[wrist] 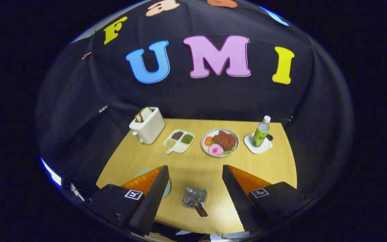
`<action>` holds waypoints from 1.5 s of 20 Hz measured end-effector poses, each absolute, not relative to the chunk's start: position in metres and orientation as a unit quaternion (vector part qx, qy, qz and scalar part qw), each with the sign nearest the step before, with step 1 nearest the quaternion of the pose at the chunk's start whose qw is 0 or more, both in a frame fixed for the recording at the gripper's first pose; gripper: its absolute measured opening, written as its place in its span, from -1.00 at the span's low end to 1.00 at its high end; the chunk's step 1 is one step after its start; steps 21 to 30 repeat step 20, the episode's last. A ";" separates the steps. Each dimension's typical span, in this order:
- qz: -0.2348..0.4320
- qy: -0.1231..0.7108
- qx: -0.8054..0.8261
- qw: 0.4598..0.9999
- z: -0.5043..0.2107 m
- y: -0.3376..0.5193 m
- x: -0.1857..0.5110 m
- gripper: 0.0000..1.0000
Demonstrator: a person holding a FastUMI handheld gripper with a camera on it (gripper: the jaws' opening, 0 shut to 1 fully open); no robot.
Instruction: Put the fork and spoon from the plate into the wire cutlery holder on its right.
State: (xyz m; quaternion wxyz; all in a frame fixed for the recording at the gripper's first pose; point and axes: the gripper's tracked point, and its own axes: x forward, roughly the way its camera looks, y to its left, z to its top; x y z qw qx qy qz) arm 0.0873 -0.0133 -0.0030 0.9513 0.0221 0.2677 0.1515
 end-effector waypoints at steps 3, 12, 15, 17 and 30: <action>0.133 0.175 0.022 0.975 0.042 -0.020 0.089 0.98; 0.051 0.007 0.023 0.998 0.106 -0.039 0.058 0.98; 0.049 0.005 0.034 0.998 0.091 -0.043 0.054 0.98; 0.050 0.013 0.031 0.998 0.081 -0.049 0.053 0.98; 0.055 0.028 0.033 0.998 0.066 -0.053 0.053 0.99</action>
